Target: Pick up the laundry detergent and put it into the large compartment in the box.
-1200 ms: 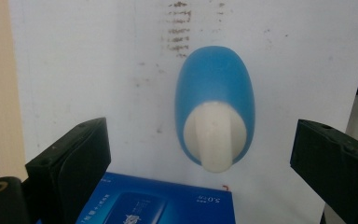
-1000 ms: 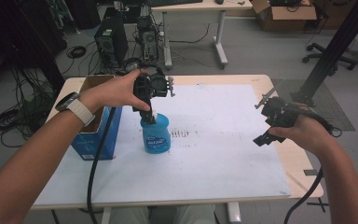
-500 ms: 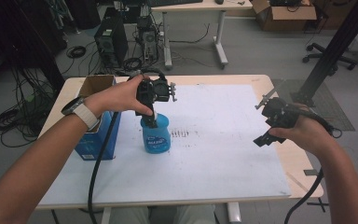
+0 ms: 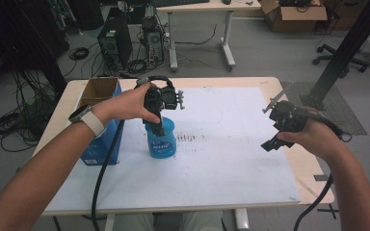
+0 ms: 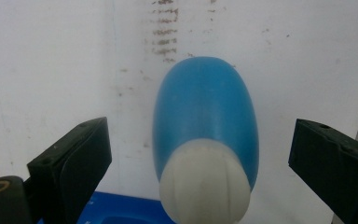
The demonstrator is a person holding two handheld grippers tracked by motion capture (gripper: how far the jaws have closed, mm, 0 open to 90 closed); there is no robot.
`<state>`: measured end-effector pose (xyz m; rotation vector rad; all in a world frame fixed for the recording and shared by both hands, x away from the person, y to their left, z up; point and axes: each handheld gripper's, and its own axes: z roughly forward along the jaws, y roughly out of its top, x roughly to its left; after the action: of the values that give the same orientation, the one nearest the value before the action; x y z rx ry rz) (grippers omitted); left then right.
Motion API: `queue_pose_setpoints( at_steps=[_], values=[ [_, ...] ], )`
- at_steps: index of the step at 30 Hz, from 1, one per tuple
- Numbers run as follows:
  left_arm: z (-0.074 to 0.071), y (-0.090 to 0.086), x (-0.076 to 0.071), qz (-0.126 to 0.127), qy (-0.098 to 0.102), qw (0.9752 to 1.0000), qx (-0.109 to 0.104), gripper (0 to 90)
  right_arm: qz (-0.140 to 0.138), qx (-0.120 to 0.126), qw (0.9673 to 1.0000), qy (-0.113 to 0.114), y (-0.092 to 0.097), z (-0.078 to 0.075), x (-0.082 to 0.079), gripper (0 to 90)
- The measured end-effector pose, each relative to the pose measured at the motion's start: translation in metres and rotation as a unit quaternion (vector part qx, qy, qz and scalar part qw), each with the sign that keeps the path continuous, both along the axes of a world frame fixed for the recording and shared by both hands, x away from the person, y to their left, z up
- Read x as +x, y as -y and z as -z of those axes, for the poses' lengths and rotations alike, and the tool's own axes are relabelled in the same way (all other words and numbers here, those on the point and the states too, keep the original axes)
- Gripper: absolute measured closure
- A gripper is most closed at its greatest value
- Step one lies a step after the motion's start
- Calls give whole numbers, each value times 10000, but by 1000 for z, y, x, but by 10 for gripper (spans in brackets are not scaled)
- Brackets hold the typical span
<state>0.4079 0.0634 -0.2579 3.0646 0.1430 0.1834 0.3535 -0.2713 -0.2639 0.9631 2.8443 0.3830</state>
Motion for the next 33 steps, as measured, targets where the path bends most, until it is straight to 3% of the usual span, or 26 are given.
queue_pose_setpoints(
  at_steps=[17, 33],
  values=[
    [16, -2, 4, -30, -78, 10000, 47, 83, 17, 8, 10000, -10, 2, 0, -2, 114],
    [18, -2, 6, -6, -241, 9997, 20, 172, 19, 0, 10000, -31, 3, 3, -2, 117]
  ],
)
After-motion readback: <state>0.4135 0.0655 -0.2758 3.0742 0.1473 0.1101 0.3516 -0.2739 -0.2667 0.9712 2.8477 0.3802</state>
